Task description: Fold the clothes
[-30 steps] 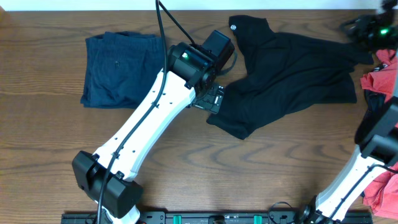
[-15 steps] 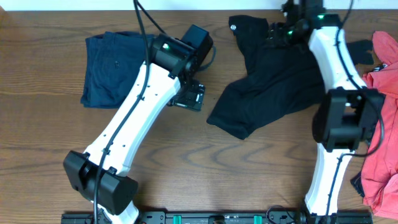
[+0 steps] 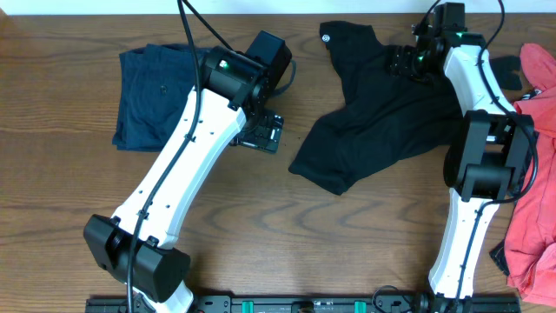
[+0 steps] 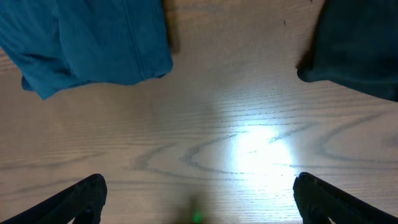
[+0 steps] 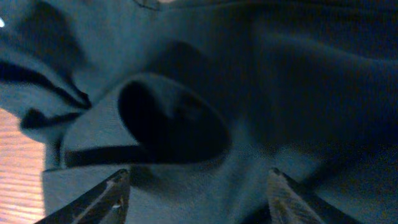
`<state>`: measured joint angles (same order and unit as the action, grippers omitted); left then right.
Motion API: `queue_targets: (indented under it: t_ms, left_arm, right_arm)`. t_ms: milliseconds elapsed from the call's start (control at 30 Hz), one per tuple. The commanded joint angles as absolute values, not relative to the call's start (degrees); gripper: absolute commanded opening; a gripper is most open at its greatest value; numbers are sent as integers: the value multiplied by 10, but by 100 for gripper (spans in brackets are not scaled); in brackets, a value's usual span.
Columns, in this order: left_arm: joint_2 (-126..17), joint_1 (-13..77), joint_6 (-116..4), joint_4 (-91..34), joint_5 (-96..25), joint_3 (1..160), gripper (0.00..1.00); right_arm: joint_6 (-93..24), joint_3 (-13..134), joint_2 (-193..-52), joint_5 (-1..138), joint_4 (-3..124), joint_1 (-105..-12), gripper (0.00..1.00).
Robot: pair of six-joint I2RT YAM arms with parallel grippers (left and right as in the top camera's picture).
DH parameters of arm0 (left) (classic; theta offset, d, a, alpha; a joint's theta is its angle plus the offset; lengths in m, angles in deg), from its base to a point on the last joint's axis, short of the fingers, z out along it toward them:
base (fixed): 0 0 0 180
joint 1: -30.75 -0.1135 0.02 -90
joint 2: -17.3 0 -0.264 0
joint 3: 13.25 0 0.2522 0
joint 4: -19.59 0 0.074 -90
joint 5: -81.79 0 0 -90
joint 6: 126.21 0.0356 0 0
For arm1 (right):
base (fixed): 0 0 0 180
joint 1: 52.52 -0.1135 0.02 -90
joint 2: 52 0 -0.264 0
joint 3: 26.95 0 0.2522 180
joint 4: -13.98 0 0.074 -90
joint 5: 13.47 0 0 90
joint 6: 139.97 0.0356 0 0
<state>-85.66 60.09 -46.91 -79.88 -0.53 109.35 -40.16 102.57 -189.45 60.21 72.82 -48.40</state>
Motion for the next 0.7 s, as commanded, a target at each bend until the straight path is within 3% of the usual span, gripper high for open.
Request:
queue_targets:
  t_ms: [0, 100, 167, 400, 667]
  left_arm:
    - [-844, 598, -462, -798, 0, 1100, 97]
    - [-844, 598, -446, -798, 0, 1100, 98]
    - [-844, 598, -438, -798, 0, 1100, 98]
    - [-844, 596, -437, -800, 29, 1100, 98]
    - [-844, 568, -438, -812, 45, 1100, 98]
  right_arm:
    - [-397, 1029, -1925, 518, 723, -491, 57]
    - [-397, 1029, -1936, 478, 724, -498, 17]
    - [-397, 1030, -1931, 468, 723, -502, 2]
    - [-416, 1032, -1848, 378, 726, -524, 1]
    - [-423, 1032, -1772, 373, 719, -623, 1]
